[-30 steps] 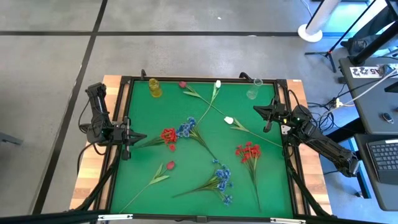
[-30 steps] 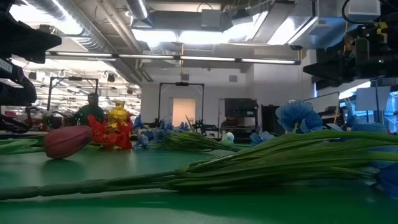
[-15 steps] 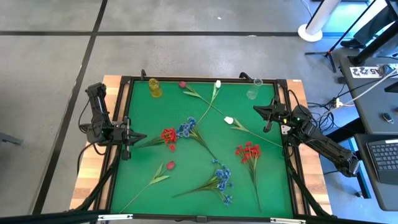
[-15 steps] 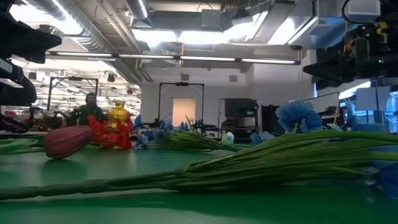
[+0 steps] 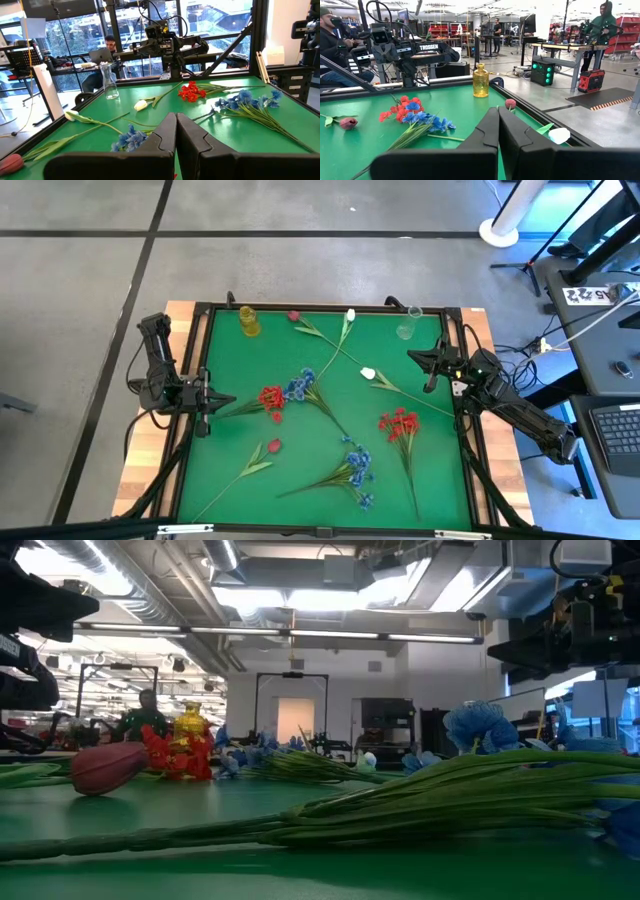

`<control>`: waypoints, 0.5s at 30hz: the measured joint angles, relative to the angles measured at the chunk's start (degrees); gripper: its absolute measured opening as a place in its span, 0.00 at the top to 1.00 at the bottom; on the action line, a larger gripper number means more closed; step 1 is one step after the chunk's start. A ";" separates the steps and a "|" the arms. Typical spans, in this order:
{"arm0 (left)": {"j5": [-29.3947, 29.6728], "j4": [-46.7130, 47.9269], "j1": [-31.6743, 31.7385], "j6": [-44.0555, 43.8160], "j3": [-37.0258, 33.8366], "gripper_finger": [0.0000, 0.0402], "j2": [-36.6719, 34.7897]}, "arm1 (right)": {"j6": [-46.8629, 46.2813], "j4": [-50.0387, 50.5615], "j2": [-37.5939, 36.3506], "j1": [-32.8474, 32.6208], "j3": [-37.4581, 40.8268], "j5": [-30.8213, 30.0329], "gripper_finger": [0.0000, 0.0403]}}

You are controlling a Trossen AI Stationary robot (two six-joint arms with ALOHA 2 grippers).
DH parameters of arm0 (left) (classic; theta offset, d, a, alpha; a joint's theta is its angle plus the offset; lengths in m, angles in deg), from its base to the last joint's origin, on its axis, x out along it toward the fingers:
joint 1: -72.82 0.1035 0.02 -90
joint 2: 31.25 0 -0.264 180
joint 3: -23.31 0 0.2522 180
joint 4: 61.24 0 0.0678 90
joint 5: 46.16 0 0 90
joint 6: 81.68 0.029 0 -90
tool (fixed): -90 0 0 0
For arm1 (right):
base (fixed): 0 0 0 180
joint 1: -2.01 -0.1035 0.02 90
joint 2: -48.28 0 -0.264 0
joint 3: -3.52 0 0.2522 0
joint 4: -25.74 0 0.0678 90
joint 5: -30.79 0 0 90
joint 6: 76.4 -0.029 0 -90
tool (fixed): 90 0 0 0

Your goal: Sort flowers into vase by color

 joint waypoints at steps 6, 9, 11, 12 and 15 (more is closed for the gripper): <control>0.02 0.01 0.00 13.15 0.00 1.00 0.01 | 0.01 -0.02 0.02 0.00 0.00 -0.01 1.00; 0.00 0.01 0.00 17.77 0.01 1.00 0.01 | 0.00 0.00 0.02 0.00 0.00 0.00 1.00; -0.60 -0.08 0.01 19.71 0.00 1.00 0.01 | 0.00 -0.02 0.00 0.00 -0.02 -0.02 1.00; -1.15 -0.18 0.00 20.58 0.02 1.00 0.01 | 0.02 -0.02 0.02 -0.02 0.00 -0.02 1.00; -1.49 -0.23 -0.01 19.79 0.02 1.00 0.01 | 0.00 -0.02 0.01 -0.01 -0.01 -0.02 1.00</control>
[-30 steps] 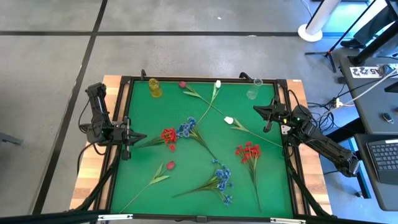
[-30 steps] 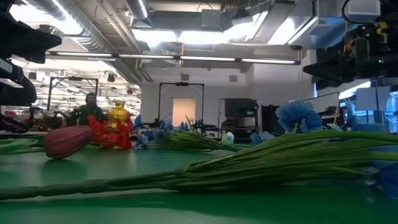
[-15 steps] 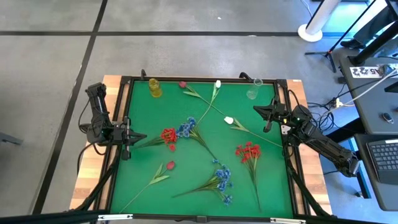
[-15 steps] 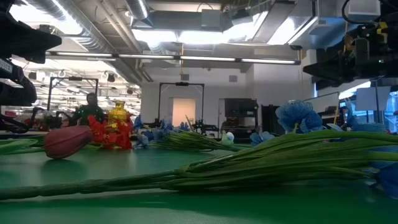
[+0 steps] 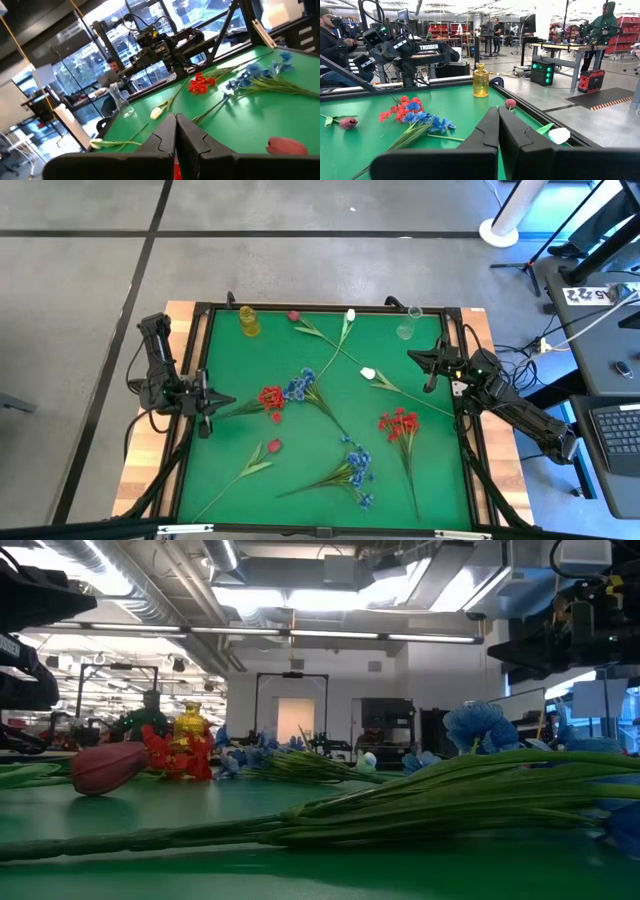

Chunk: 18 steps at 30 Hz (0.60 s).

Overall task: Sort flowers into vase by color
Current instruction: Put the left orange flowers into the yellow vase

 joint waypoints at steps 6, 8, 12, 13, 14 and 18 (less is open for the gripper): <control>-1.28 -0.22 0.00 -0.91 0.00 1.00 0.00 | 0.00 0.02 0.01 0.01 -0.01 0.02 1.00; -2.74 -0.56 0.02 -0.87 0.00 1.00 0.00 | 0.01 0.00 0.00 0.00 0.00 0.00 1.00; -8.98 -1.80 0.02 -4.71 0.00 1.00 0.00 | 0.02 0.00 0.00 0.00 0.00 0.00 1.00; -11.15 -2.59 0.03 -4.92 -0.02 1.00 0.00 | 0.01 0.00 0.01 0.00 0.00 0.00 1.00; -12.89 -3.87 0.12 -3.65 -0.02 1.00 0.00 | 0.01 0.00 0.00 0.00 -0.01 0.00 1.00; -15.15 -11.52 2.11 -1.90 -0.02 1.00 -0.01 | 0.01 -0.01 0.00 -0.01 0.01 0.00 1.00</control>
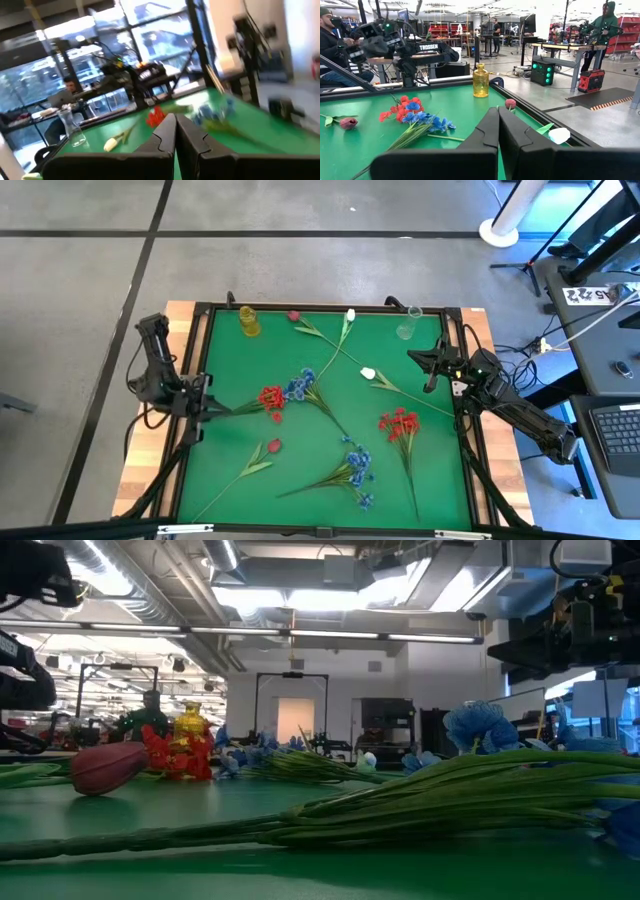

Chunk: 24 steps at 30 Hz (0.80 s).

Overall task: Sort flowers into vase by color
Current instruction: Put the left orange flowers into the yellow vase

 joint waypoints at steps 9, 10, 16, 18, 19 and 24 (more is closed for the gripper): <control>-21.87 2.13 16.22 -4.03 -0.02 1.00 0.01 | 0.00 0.01 0.00 0.00 0.00 0.00 1.00; -22.86 3.02 18.64 -6.15 -0.02 1.00 0.01 | 0.01 0.00 -0.01 0.00 0.00 0.02 1.00; -39.18 7.89 34.11 -16.12 0.00 1.00 1.65 | -0.01 0.00 0.00 0.01 -0.02 0.00 1.00; -44.82 7.52 39.08 -18.59 0.00 1.00 3.18 | 0.01 0.00 0.00 0.00 -0.01 0.00 1.00; -46.80 7.51 41.38 -19.63 0.00 1.00 3.99 | -0.01 0.00 0.00 0.02 0.00 0.00 1.00; -53.62 5.04 52.04 -21.96 0.00 1.00 7.71 | -0.01 0.00 0.01 0.00 -0.02 0.00 1.00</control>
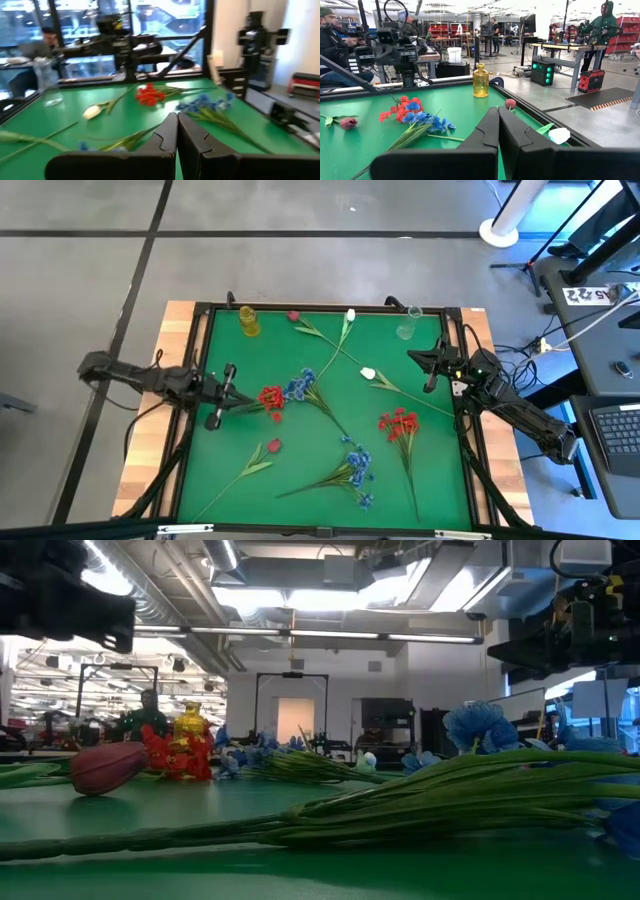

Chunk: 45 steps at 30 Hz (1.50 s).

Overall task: Sort flowers into vase by color
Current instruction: Put the left orange flowers into the yellow vase

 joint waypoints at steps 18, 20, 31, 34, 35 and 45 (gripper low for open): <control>-13.44 -4.80 23.01 -3.61 12.57 1.00 14.26 | 0.02 0.00 -0.02 0.00 0.00 0.00 1.00; -15.20 -2.80 23.44 -1.46 17.36 1.00 16.76 | 0.01 0.00 0.00 0.02 0.02 0.00 1.00; -13.11 19.72 29.15 -0.35 35.71 1.00 35.31 | 0.02 0.00 0.00 0.00 0.00 0.02 1.00; -13.06 24.08 31.03 -5.90 37.44 1.00 38.47 | 0.00 0.00 0.00 0.00 0.00 0.02 1.00; -13.04 25.10 31.42 -8.01 37.46 1.00 39.00 | 0.02 0.00 0.00 0.02 0.00 0.00 1.00; -13.04 24.31 32.03 -22.34 37.46 1.00 40.05 | 0.01 0.00 0.00 0.01 0.01 0.01 1.00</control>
